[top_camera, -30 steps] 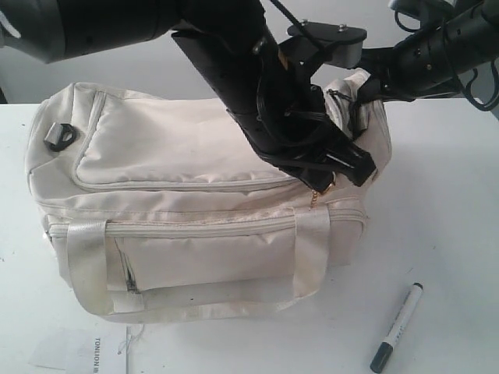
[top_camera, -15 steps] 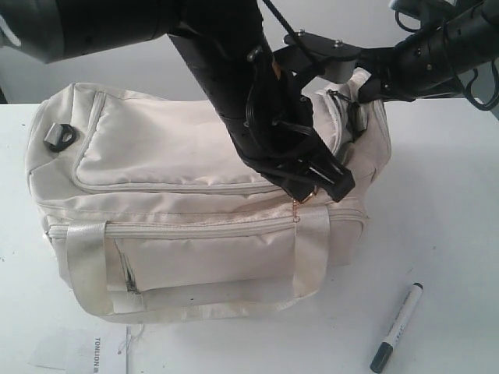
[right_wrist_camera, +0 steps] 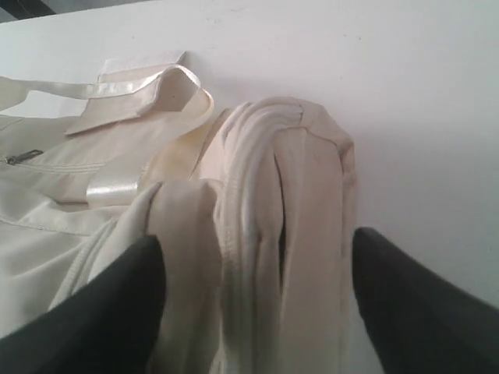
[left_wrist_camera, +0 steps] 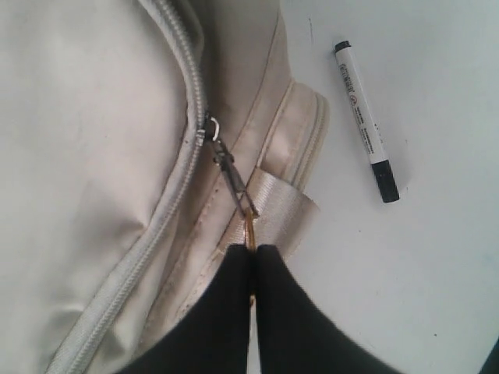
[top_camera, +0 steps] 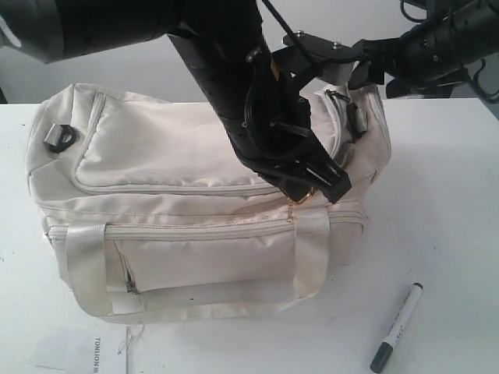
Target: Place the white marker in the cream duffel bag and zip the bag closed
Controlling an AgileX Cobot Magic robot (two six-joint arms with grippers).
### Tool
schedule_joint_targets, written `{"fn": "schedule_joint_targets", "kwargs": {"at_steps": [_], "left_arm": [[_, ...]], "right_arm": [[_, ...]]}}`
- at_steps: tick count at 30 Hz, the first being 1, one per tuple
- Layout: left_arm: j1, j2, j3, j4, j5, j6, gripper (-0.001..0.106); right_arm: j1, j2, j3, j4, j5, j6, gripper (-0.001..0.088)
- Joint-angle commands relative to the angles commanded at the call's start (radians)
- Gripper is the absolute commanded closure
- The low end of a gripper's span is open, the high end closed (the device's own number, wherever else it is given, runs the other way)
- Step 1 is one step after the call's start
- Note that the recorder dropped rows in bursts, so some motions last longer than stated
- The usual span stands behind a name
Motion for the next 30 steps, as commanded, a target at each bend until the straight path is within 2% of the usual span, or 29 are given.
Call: {"fn": "schedule_joint_targets", "kwargs": {"at_steps": [4, 9, 12, 22, 30], "left_arm": [[0.0, 0.0, 0.0, 0.0, -0.016, 0.0, 0.105], [0.0, 0.0, 0.0, 0.006, -0.016, 0.0, 0.105], [0.0, 0.0, 0.0, 0.006, -0.016, 0.0, 0.105], [0.0, -0.006, 0.0, 0.005, -0.024, -0.007, 0.105], [0.0, -0.048, 0.0, 0.005, -0.037, -0.024, 0.105]], "right_arm": [[-0.008, -0.069, 0.0, -0.099, 0.105, 0.132, 0.0207], [-0.015, -0.122, 0.006, -0.098, 0.286, 0.136, 0.027], [-0.015, -0.158, 0.035, -0.083, 0.345, 0.136, 0.0287], [-0.015, -0.324, 0.225, 0.055, 0.301, 0.132, 0.0287], [0.016, -0.329, 0.316, 0.095, 0.242, 0.106, 0.0287]]}}
